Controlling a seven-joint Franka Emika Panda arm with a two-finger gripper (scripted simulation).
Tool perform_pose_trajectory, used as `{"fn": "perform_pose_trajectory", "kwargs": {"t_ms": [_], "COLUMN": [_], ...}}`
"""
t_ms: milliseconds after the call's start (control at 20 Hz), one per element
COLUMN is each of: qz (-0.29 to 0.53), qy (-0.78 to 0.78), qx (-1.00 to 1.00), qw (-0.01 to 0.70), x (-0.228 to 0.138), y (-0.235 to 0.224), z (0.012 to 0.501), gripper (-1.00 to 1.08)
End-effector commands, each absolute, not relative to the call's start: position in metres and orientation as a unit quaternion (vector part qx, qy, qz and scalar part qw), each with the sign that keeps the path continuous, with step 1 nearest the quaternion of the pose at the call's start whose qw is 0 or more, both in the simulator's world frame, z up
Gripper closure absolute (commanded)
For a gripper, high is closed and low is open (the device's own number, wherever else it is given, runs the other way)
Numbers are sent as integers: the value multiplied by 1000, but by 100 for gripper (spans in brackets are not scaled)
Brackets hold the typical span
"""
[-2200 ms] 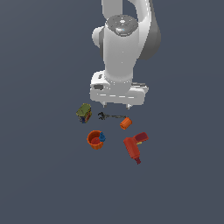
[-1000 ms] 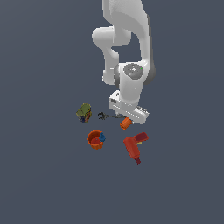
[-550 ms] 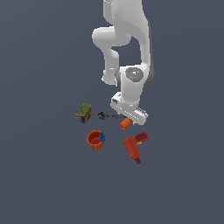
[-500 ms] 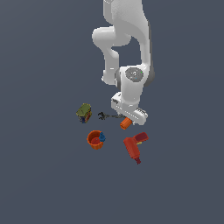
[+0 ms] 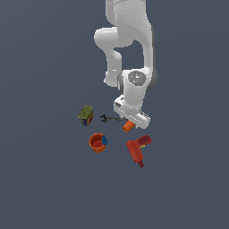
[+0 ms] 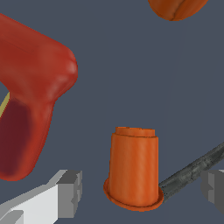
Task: Pick up a designated object from a clutter of objects.
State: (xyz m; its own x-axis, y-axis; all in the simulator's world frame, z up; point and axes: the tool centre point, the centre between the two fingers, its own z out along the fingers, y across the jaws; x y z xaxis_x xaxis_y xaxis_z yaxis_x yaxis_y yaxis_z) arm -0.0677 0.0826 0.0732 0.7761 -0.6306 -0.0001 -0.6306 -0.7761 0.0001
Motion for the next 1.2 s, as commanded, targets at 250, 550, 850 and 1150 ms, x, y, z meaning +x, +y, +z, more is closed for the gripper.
{"fn": "perform_pose_trajectory", "kwargs": {"t_ms": [250, 550, 850, 1150], "qz": [0, 0, 0, 0], "qy": [-336, -336, -336, -336], "qx": [942, 942, 942, 942], "qw": [0, 0, 0, 0], "x": [-69, -69, -69, -68], "y": [82, 83, 83, 83], "z": [43, 31, 31, 32], "gripper": [-92, -92, 108, 108]}}
